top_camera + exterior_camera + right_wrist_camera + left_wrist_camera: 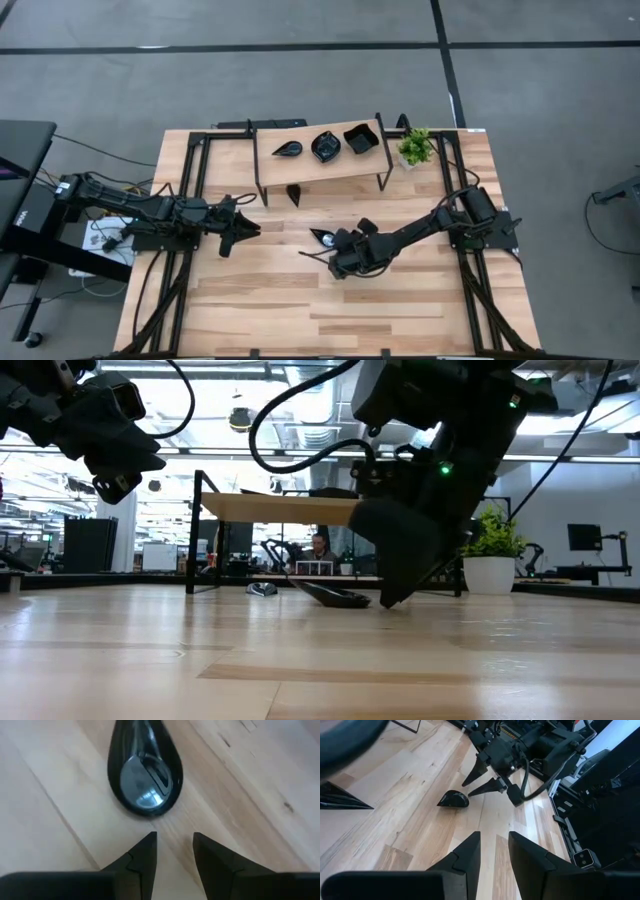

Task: Pick & Place Mini shaped plates
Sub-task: Stack the black drop shaped plate on the black drop shaped plate on the shelf

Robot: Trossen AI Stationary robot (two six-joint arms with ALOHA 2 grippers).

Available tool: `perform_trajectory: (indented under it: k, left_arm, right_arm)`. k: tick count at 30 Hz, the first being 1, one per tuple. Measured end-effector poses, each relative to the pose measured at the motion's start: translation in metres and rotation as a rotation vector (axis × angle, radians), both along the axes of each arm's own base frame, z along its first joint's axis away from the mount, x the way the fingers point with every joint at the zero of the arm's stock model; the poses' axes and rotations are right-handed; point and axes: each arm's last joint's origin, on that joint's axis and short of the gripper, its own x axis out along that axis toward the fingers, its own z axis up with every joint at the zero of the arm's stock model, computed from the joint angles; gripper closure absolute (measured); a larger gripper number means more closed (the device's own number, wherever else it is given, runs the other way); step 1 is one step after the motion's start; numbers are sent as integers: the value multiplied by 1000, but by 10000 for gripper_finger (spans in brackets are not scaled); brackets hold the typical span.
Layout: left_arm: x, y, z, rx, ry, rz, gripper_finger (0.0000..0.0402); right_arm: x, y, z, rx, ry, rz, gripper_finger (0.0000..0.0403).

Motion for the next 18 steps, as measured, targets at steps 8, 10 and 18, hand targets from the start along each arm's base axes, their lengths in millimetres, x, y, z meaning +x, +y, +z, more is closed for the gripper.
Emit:
perform_trajectory:
  k: [8,10,18]
  left_arm:
    - [0,0,0,0,0,0,300]
    - [0,0,0,0,0,0,300]
    - [0,0,0,-3,0,1,300]
  right_arm:
    - [8,21,4,105,-121,86,280]
    - [9,24,5,106,-128,110,280]
    - [10,10,-1,92,-113,53,280]
